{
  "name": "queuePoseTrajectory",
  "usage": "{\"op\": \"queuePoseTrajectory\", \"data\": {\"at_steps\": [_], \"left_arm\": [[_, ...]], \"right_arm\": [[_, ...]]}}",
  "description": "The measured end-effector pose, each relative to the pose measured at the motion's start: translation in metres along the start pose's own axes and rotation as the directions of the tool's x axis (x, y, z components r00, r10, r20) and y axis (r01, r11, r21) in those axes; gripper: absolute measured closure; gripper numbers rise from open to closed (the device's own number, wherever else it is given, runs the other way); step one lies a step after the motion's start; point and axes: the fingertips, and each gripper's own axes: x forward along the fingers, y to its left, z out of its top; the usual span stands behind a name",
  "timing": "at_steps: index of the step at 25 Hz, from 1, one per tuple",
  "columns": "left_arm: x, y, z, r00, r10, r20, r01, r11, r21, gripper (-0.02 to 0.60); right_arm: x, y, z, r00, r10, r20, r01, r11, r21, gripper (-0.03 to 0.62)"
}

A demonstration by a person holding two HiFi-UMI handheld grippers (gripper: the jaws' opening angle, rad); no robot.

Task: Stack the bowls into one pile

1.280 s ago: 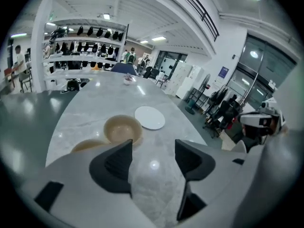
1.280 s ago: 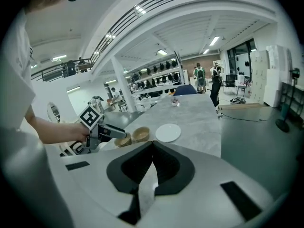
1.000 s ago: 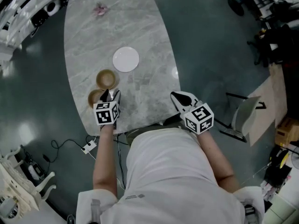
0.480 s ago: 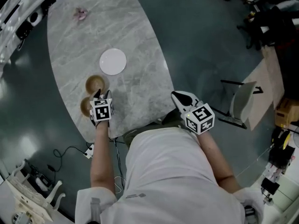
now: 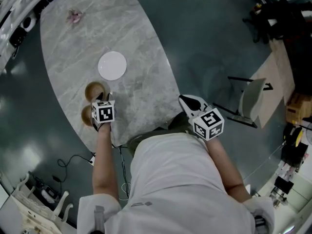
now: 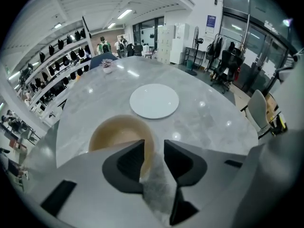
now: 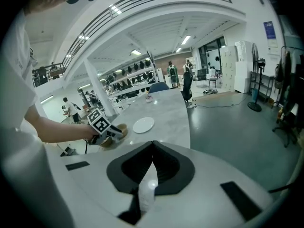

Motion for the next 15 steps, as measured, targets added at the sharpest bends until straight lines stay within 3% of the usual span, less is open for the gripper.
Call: {"op": "queuePoseTrajectory", "data": {"at_steps": [15], "left_arm": [[0.0071, 0.0026, -0.0047, 0.999, 0.001, -0.039, 0.0, 1.0, 0.027, 0.545]], "right_arm": [[-0.0017, -0.0048, 0.0008, 1.0, -0.011, 0.003, 0.011, 1.0, 0.014, 0.584]]}}
